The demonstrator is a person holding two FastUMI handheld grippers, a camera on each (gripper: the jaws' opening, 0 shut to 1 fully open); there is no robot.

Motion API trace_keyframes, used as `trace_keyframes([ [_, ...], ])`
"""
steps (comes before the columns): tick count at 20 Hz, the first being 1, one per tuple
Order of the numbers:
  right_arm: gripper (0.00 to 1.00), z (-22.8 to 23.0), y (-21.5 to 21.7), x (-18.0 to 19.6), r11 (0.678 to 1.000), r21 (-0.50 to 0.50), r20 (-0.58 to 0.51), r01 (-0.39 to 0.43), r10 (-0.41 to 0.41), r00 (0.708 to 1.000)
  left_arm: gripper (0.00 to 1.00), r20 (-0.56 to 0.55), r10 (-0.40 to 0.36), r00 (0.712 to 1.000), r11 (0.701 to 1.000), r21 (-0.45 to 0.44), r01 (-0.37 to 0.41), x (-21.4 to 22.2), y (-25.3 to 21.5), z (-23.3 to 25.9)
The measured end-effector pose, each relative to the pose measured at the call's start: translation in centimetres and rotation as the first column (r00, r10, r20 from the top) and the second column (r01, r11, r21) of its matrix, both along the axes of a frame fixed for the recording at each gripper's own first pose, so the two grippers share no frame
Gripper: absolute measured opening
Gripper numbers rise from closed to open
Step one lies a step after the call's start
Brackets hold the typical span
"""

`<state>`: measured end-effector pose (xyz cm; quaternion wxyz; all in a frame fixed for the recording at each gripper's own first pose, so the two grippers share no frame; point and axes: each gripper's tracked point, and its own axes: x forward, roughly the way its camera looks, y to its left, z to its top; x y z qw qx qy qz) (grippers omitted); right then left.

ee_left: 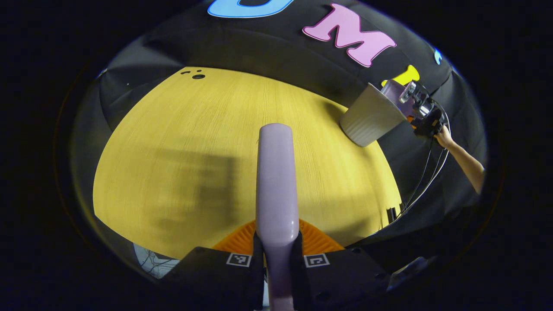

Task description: Pick up the small broom and dustpan from the desktop, sweep the trash into the dustpan with the broom, and then empty the trash into the garbage bin.

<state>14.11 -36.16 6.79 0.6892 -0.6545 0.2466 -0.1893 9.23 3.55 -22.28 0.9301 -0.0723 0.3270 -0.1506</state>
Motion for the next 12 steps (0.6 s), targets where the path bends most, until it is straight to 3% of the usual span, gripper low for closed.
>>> trace_keyframes([
  [2,0.36,0.8,-1.5,0.0,0.996,-0.075,-0.049,-0.037,0.034,0.998,0.29,0.003,0.003,1.0,1.0,0.003,-0.003,0.0,-0.1,0.1],
  [6,0.36,0.9,-2.2,-1.1,0.996,-0.065,-0.064,-0.054,0.05,0.997,0.29,0.004,-0.003,1.0,1.0,0.008,0.003,0.5,-0.6,0.6],
  [8,0.33,1.4,-1.7,-0.5,0.999,-0.012,-0.044,-0.035,0.035,0.998,0.3,0.014,-0.002,1.0,1.0,0.007,0.002,0.8,-0.8,0.9],
  [9,0.36,2.0,-1.9,-0.1,1.0,0.026,-0.03,-0.016,0.017,0.999,0.31,0.021,0.001,1.0,1.0,0.006,-0.001,1.0,-0.9,1.1],
  [11,0.4,3.1,-1.1,0.4,0.989,0.147,0.011,0.026,-0.028,1.0,0.3,0.036,0.006,0.999,1.0,0.004,-0.006,1.2,-1.1,1.7],
  [12,0.36,3.6,-1.0,0.6,0.974,0.22,0.036,0.046,-0.056,0.998,0.29,0.043,0.004,0.999,1.0,0.002,-0.004,1.3,-1.3,2.0],
])
